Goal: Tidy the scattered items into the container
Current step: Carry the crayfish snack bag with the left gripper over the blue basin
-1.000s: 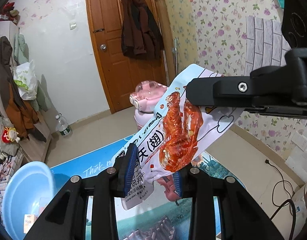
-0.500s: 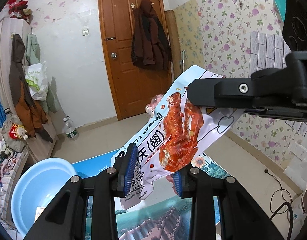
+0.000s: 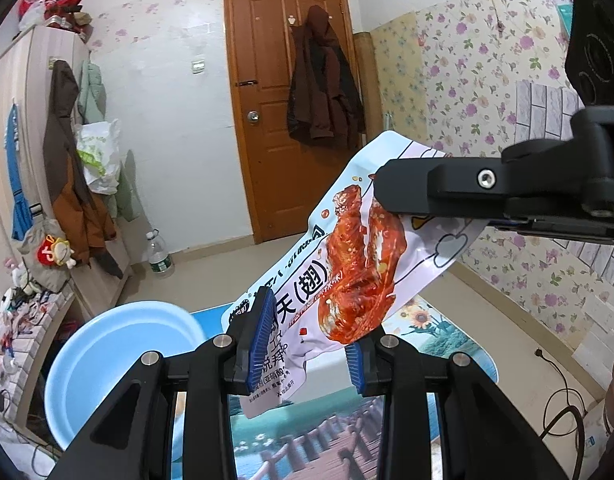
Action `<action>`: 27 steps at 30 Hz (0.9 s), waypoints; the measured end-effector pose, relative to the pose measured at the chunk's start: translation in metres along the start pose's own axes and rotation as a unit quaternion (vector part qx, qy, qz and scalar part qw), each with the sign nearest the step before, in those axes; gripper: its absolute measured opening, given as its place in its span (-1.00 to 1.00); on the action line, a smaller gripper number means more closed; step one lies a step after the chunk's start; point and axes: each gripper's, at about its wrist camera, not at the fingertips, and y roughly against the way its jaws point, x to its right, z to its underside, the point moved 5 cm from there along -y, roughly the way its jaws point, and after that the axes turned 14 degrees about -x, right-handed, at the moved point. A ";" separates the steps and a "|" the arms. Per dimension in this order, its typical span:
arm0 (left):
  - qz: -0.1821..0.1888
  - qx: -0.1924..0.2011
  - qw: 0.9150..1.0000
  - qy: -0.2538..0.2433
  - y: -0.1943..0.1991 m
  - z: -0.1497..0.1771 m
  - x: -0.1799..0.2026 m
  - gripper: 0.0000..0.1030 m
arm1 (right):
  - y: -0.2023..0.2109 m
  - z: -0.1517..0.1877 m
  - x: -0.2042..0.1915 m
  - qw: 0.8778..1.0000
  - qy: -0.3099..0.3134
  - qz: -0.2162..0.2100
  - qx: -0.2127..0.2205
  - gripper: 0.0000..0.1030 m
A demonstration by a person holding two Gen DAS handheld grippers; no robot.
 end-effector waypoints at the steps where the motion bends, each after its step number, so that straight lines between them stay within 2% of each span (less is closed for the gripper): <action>1: -0.001 0.001 1.000 0.001 0.002 0.001 -0.002 -0.40 | -0.002 0.000 -0.004 1.000 0.002 -0.002 -0.001 -0.75; 14: -0.018 0.002 1.000 0.023 0.014 0.017 -0.038 -0.40 | -0.027 0.002 -0.039 0.999 0.024 -0.015 -0.021 -0.75; 27: -0.050 -0.011 0.997 0.051 0.015 0.035 -0.088 -0.40 | -0.086 -0.005 -0.071 0.997 0.047 -0.045 -0.050 -0.74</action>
